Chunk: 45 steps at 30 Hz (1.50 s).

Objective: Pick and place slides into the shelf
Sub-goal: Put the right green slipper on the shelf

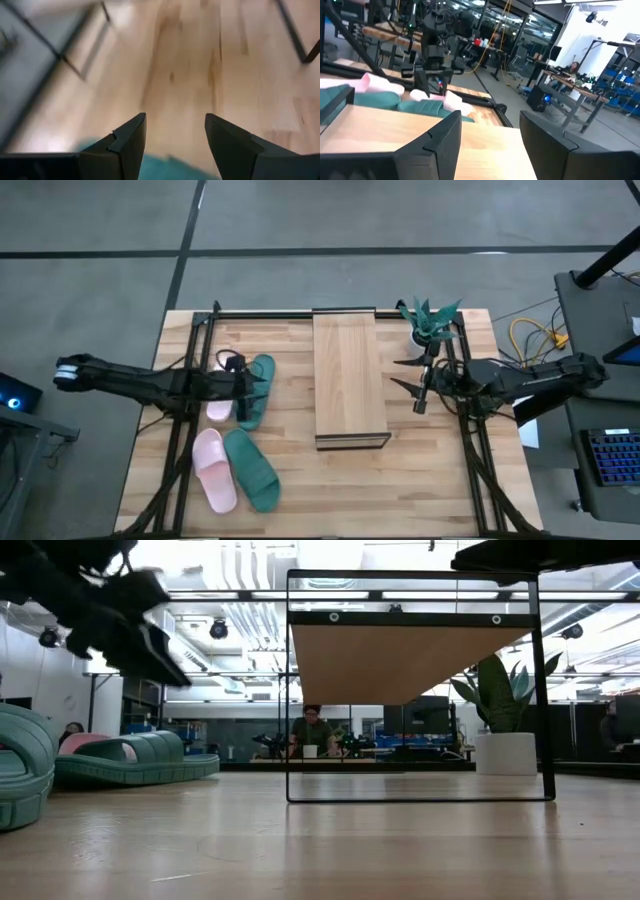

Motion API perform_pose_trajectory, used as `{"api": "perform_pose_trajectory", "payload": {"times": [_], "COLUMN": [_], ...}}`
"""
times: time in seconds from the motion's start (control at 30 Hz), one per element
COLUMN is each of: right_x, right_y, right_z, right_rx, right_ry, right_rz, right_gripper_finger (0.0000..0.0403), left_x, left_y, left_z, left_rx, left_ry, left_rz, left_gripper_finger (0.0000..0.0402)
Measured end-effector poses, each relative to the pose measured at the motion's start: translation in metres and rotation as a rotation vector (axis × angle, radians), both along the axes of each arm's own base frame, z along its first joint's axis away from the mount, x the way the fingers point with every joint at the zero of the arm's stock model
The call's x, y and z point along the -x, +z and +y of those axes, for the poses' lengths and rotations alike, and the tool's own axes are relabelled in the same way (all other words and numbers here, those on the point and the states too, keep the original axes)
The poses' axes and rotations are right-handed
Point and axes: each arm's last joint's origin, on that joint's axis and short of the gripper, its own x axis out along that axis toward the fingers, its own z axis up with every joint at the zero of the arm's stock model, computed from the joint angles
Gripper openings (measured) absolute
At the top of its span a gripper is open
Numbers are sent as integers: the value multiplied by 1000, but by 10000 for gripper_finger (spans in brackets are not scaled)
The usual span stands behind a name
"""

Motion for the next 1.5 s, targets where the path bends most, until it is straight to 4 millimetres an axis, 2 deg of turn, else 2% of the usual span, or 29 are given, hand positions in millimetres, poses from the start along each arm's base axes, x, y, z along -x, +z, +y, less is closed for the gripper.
{"api": "perform_pose_trajectory", "payload": {"times": [0.2, 0.47, 0.67, 0.87, 1.1, 1.5], "right_x": [-2, -2, -2, -2, -2, -2], "right_y": [-2, -2, -2, -2, -2, -2], "right_z": [0, -3, -2, -2, -2, -2], "right_rx": [58, 73, 75, 77, 77, 76], "right_ry": [-10, -106, -105, -104, -103, -103], "right_rz": [28, 38, 39, 39, 39, 37], "right_gripper_finger": [192, 192, 192, 192, 192, 192], "left_x": [-2, -1, -3, -17, -28, -37], "left_y": [-12, 13, 12, -4, -19, -43], "left_z": [-10, -32, -45, -56, -59, -60], "left_rx": [126, 236, 98, 29, -62, -276], "left_ry": [14, 50, 116, 109, 138, 233], "left_rz": [99, 262, 444, 563, 700, 787], "left_gripper_finger": [189, 189, 189, 189, 189, 189]}}
